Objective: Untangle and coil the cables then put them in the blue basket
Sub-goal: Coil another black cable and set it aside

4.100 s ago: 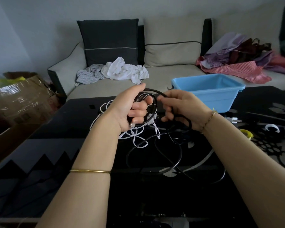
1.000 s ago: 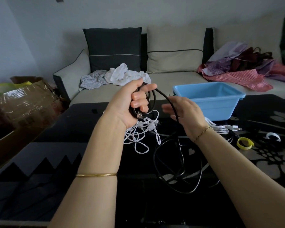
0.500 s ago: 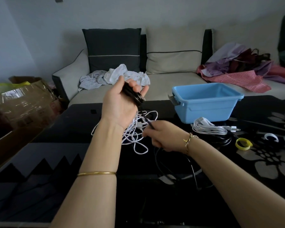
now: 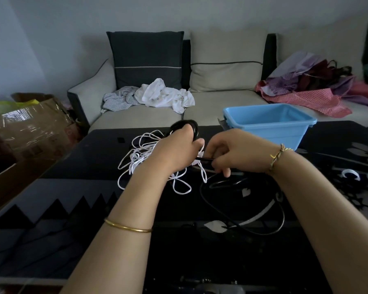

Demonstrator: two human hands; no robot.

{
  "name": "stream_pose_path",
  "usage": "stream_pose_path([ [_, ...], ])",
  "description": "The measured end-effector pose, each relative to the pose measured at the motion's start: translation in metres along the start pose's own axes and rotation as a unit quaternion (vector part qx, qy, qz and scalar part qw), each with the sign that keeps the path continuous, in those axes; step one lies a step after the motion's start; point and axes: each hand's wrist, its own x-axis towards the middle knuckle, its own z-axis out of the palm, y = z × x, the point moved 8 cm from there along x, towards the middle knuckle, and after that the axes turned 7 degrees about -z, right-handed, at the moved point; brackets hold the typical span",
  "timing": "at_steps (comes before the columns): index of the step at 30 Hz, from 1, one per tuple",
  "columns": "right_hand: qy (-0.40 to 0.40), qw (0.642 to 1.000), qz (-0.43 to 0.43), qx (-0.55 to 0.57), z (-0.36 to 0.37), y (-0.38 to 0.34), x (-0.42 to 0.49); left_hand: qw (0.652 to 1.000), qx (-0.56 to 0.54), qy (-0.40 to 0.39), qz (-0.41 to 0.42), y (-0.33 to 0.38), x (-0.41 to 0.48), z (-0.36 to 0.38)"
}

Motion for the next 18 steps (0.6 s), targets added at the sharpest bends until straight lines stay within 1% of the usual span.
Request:
stream_pose_path([
  [2,0.045,0.998,0.011,-0.042,-0.012,0.008,-0.001,0.997,-0.042,-0.065,0.007,-0.001,-0.002,0.007],
  [4,0.076,0.989,0.014,-0.129,-0.022,0.011,-0.002,0.979,-0.117,-0.166,0.000,-0.002,-0.010,0.018],
  [6,0.110,0.977,0.022,-0.181,-0.029,0.012,-0.005,0.964,-0.124,-0.235,0.003,-0.004,-0.018,0.024],
  [8,0.156,0.964,0.027,-0.214,-0.036,0.013,-0.009,0.961,-0.118,-0.251,0.002,-0.007,-0.020,0.025],
  [10,0.214,0.943,0.012,-0.253,-0.041,0.010,-0.011,0.951,-0.154,-0.268,-0.022,-0.009,-0.023,0.025],
  [13,0.281,0.921,0.013,-0.270,-0.049,0.011,-0.014,0.914,-0.247,-0.319,-0.039,-0.004,-0.029,0.024],
  [15,0.291,0.918,0.041,-0.268,-0.051,0.019,-0.013,0.891,-0.304,-0.335,-0.033,0.000,-0.031,0.019],
  [16,0.286,0.922,0.056,-0.257,-0.051,0.026,-0.012,0.882,-0.330,-0.336,-0.030,0.001,-0.030,0.015],
  [18,0.260,0.943,0.084,-0.191,-0.044,0.046,-0.010,0.862,-0.386,-0.326,-0.031,0.001,-0.028,0.005],
])
